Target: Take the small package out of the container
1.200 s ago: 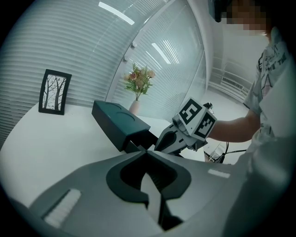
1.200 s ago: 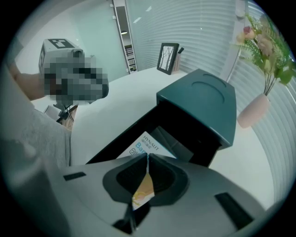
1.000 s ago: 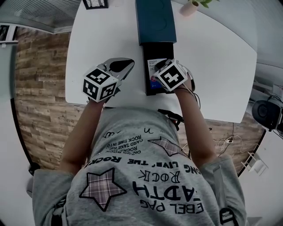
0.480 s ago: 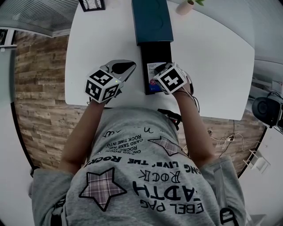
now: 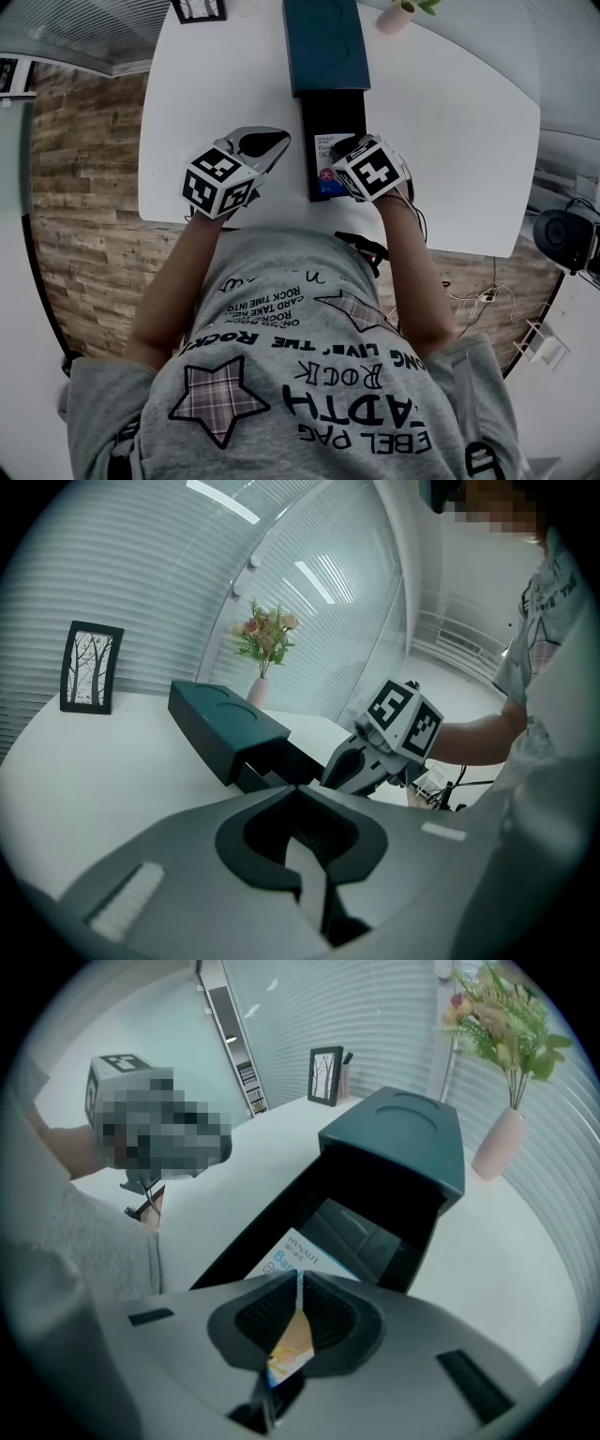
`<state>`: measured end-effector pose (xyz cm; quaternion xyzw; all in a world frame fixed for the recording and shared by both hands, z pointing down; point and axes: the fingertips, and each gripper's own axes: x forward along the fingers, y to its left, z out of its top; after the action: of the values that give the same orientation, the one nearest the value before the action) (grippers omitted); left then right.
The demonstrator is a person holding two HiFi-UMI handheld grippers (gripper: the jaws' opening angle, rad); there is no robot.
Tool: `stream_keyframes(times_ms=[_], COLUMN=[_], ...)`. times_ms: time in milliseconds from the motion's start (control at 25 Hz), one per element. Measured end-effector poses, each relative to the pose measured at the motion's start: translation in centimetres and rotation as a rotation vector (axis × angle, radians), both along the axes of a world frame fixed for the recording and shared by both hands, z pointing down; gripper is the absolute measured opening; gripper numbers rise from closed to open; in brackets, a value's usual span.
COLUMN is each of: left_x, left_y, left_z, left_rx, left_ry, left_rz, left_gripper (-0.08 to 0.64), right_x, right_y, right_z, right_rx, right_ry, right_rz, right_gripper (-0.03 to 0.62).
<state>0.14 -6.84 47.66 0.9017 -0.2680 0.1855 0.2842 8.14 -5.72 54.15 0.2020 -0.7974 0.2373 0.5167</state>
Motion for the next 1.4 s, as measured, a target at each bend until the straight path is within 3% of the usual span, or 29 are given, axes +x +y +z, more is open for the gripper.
stream_keyframes(times_ms=[240,560,640,720,1040,1400], left_x=[0.0,-0.5,-0.6,-0.9,-1.7,-1.6], left_y=[0.1,0.4,0.5,0.4,0.5,0.9], left_z=[0.0,0.0,0.0,0.0,0.1,0.1], left_rx=[-0.003,-0.003,-0.004,-0.005,-0.009,-0.017], left_ry=[0.000,0.002,0.003,0.004,0.009,0.015], left_rz=[-0.005,-0.022,-0.028,-0.035,-0.059,-0.057], left_gripper=[0.011,0.011,0.011,0.011,0.011,0.011], right_x=[-0.5,-1.9,-2.1,-2.2,-2.2,-2.4], right_y=[-1.8,-2.9,-2.9,-2.7,-1.0,-0.5], right_z=[-1.8,-2.2,-1.9,-1.5,-0.3,0.1], right_rx=[0.055,0.096,0.084,0.061,0.004,-0.058], right_ry=[-0.089,-0.083,-0.084,-0.076,-0.003,0.021], right_rz=[0.009,-0.130,-0.152,-0.193,-0.413,-0.486], right_gripper=[0.026,0.027,0.039,0.152,0.173,0.176])
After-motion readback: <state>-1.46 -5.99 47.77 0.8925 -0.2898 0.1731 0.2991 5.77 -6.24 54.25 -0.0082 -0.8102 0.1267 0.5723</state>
